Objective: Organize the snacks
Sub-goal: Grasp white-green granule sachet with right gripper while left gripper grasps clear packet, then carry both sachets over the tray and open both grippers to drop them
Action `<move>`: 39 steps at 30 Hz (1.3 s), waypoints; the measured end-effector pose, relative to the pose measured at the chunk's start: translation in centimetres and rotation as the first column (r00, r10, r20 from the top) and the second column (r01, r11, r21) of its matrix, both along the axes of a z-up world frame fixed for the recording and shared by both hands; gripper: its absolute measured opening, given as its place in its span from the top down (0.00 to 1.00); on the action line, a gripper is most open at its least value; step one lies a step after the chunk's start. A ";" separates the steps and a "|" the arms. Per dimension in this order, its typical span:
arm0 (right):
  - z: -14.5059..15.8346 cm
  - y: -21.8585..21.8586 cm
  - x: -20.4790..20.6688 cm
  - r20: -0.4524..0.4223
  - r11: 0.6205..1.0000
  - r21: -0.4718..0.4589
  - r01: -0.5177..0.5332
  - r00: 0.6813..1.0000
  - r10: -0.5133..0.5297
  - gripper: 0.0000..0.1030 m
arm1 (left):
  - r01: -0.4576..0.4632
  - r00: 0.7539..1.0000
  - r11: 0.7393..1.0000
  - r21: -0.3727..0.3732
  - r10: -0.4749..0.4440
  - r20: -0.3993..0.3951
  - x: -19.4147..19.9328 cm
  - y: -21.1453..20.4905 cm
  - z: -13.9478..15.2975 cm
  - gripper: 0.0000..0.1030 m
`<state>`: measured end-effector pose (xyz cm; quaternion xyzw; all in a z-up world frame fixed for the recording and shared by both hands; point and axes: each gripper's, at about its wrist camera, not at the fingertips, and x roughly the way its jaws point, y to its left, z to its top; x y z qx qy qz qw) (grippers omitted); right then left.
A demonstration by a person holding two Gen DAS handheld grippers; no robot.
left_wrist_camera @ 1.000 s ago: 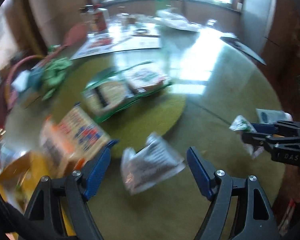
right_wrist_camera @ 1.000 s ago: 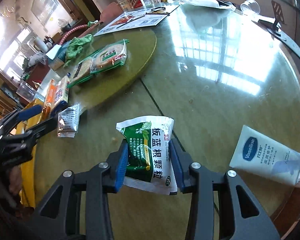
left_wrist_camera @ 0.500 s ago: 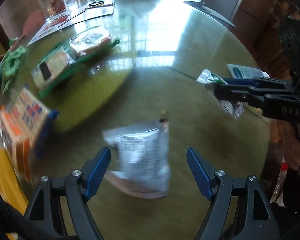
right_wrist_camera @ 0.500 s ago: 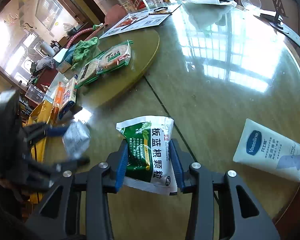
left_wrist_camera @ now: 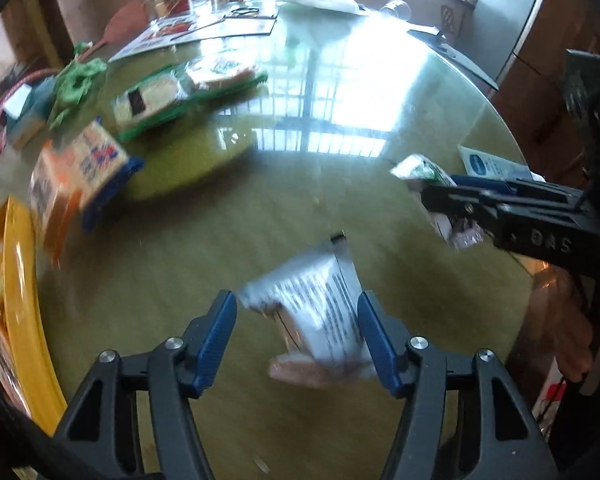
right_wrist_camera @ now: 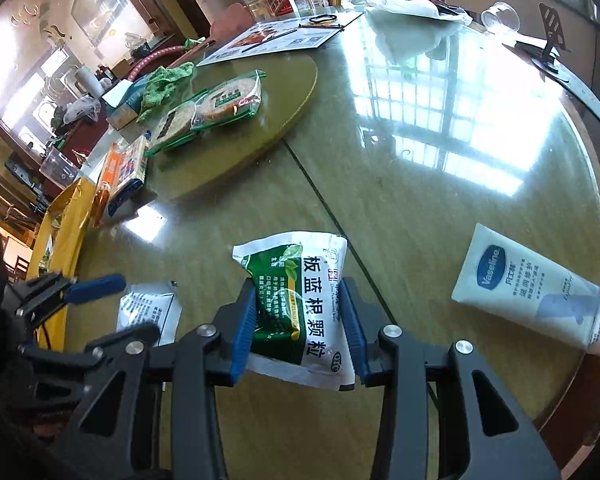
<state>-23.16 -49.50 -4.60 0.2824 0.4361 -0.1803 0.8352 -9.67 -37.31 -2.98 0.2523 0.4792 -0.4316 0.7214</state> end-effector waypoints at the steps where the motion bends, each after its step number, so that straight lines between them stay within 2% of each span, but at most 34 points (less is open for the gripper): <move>1: 0.0 0.2 0.0 -0.007 1.000 -0.009 0.001 1.000 -0.001 0.59 | -0.003 1.000 1.000 -0.012 0.003 -0.004 -0.2 0.3 0.1 0.39; 4: 0.1 0.9 0.0 -0.026 1.000 -0.028 -0.002 1.000 0.001 0.59 | -0.029 0.999 0.999 -0.021 0.028 -0.026 -0.5 0.4 -0.2 0.40; 5: 0.1 1.2 0.0 -0.038 0.999 -0.045 -0.002 0.999 0.000 0.59 | -0.044 0.998 0.999 -0.026 0.043 -0.043 -0.3 0.4 -0.5 0.47; 7: 0.2 1.5 0.1 -0.051 0.998 -0.060 0.000 0.999 -0.003 0.58 | -0.060 0.998 0.998 -0.028 0.060 -0.024 -0.4 0.2 -0.5 0.57; 13: 0.2 2.3 0.3 -0.070 0.996 -0.091 0.003 0.997 -0.009 0.60 | -0.109 0.993 0.991 -0.081 0.106 -0.050 -0.4 1.3 -0.4 0.69; 17: 0.2 3.5 0.8 -0.075 0.994 -0.112 -0.017 0.997 0.009 0.64 | -0.186 0.980 0.965 -0.185 0.171 -0.098 -0.6 4.8 0.4 0.81; 25: 0.7 6.7 2.9 -0.053 0.990 -0.115 -0.086 0.995 0.080 0.72 | -0.269 0.960 0.923 -0.276 0.234 -0.153 -0.3 9.2 1.3 0.89; 31: 2.3 9.1 3.4 0.002 0.985 -0.113 -0.130 0.991 0.131 0.72 | -0.324 0.944 0.877 -0.356 0.274 -0.183 0.0 13.0 3.3 0.91; 35: 3.9 10.8 4.3 0.066 0.979 -0.089 -0.185 0.979 0.191 0.72 | -0.397 0.917 0.822 -0.408 0.334 -0.218 0.8 16.5 5.3 0.91; 39: 5.7 13.5 6.4 0.128 0.960 -0.076 -0.271 0.952 0.279 0.72 | -0.474 0.880 0.747 -0.466 0.420 -0.221 2.3 21.1 8.0 0.91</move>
